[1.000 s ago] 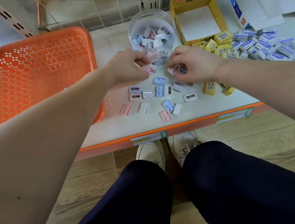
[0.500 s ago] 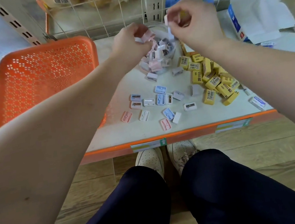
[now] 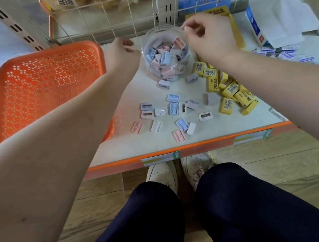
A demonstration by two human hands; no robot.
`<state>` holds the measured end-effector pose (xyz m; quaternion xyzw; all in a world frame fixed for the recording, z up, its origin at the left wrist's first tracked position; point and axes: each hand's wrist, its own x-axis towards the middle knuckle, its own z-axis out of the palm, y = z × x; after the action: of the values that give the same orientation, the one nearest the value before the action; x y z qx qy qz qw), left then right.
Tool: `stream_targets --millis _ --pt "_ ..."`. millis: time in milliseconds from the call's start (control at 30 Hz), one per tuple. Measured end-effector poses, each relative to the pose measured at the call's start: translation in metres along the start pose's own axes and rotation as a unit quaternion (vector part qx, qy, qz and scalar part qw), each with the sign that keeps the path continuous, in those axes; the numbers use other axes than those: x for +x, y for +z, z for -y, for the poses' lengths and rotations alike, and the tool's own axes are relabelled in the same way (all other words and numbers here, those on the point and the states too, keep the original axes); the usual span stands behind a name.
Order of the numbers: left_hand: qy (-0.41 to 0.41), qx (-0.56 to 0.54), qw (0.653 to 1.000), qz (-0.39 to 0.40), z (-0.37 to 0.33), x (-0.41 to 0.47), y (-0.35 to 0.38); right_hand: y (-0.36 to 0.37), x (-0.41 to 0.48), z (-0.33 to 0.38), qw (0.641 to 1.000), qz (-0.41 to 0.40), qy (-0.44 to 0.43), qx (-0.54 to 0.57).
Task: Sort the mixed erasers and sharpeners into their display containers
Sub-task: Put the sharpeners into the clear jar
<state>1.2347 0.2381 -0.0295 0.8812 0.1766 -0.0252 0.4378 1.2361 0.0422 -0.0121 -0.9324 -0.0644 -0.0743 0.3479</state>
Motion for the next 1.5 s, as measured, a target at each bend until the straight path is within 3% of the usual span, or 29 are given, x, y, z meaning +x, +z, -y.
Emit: stream_targets --millis 100,233,433,667,900,1033,1200,1367,1500 --pt "-0.073 0.056 0.992 0.091 0.014 -0.005 0.004 -0.002 -0.008 -0.013 0.999 -0.001 0.024 -0.029" --pt "-0.023 0.145 0.978 0.148 0.022 -0.014 0.01 -0.002 -0.02 -0.033 0.995 0.041 0.041 -0.082" --pt "0.068 0.175 0.967 0.174 0.028 -0.036 0.026 0.015 -0.036 -0.041 0.954 0.232 -0.045 -0.183" --pt "0.123 0.208 0.951 0.193 0.031 -0.044 0.042 0.027 -0.037 -0.04 0.927 0.295 -0.05 -0.225" --pt "0.15 0.225 0.935 0.228 0.033 -0.039 0.032 0.027 -0.047 -0.035 0.915 0.347 -0.075 -0.192" --pt "0.184 0.254 0.911 0.267 0.038 -0.045 0.032 0.025 -0.052 -0.033 0.888 0.389 -0.122 -0.214" --pt "0.199 0.264 0.897 0.294 0.036 -0.043 0.037 0.026 -0.052 -0.038 0.869 0.402 -0.153 -0.247" --pt "0.206 0.304 0.879 0.305 0.033 -0.044 0.042 0.027 -0.049 -0.039 0.89 0.377 -0.133 -0.218" --pt "0.219 0.295 0.886 0.281 0.031 -0.043 0.042 0.025 -0.047 -0.04 0.903 0.359 -0.117 -0.205"
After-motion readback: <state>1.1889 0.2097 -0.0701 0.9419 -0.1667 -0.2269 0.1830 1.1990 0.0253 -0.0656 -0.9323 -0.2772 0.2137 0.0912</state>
